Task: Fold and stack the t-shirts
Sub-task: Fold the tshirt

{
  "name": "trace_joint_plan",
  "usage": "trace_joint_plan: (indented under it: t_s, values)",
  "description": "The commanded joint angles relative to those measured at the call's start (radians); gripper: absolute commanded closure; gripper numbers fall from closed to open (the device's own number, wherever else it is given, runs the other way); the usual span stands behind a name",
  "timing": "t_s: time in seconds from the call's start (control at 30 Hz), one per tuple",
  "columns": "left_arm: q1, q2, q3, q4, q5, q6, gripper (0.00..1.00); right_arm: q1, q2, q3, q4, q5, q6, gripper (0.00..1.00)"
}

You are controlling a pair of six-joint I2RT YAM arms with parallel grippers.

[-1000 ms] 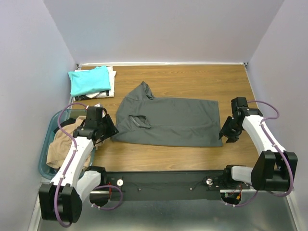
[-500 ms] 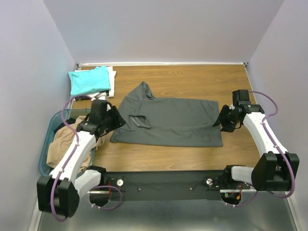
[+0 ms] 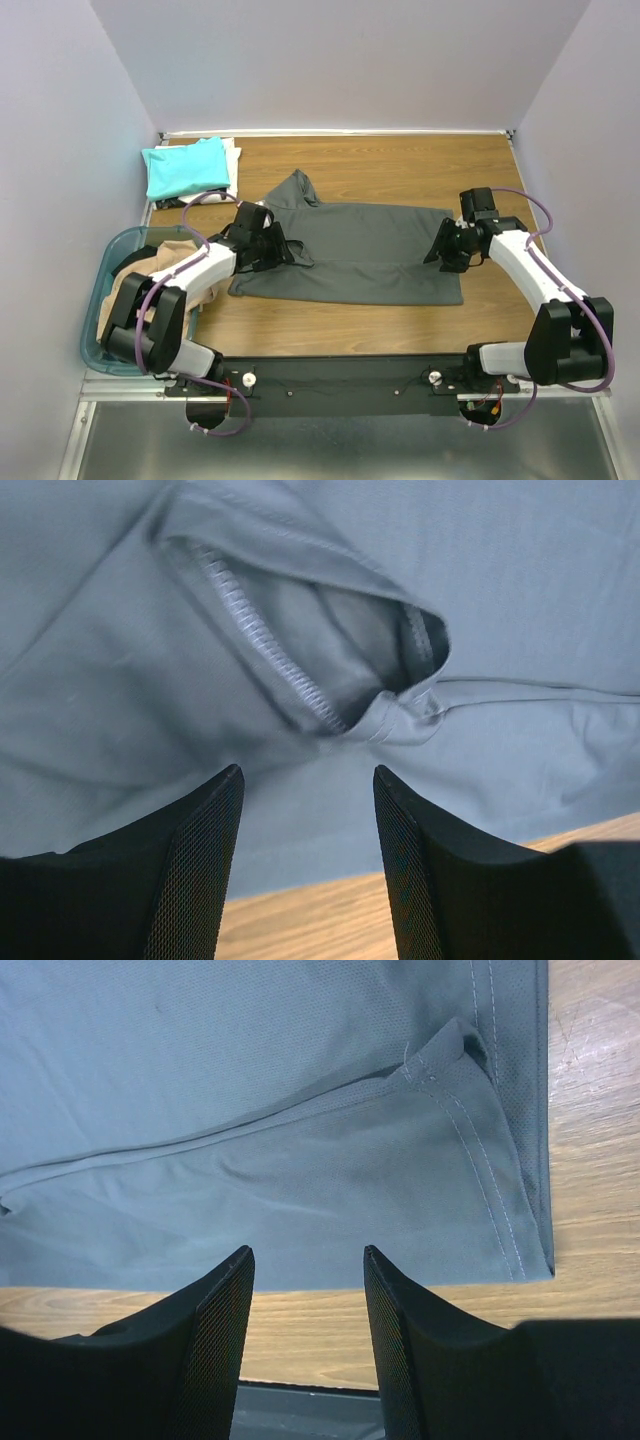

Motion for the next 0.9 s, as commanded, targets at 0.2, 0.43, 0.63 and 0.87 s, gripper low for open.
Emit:
trace_joint_plan:
  t_s: [0.2, 0.43, 0.63, 0.87]
  values:
    - [-0.048, 0.149, 0.106, 0.103, 0.044, 0.016, 0.37, 0.008, -0.015, -0.041, 0.033, 0.000, 0.018, 0.45]
    - [-0.072, 0.192, 0.126, 0.110, 0.042, 0.016, 0.37, 0.008, -0.009, -0.049, 0.035, -0.003, 0.018, 0.45]
    - [-0.104, 0.238, 0.180, 0.121, 0.065, 0.019, 0.37, 0.008, -0.007, -0.058, 0.036, -0.003, 0.012, 0.45]
    - [-0.163, 0.286, 0.249, 0.126, 0.076, 0.015, 0.37, 0.006, -0.013, -0.069, 0.036, -0.001, 0.012, 0.44]
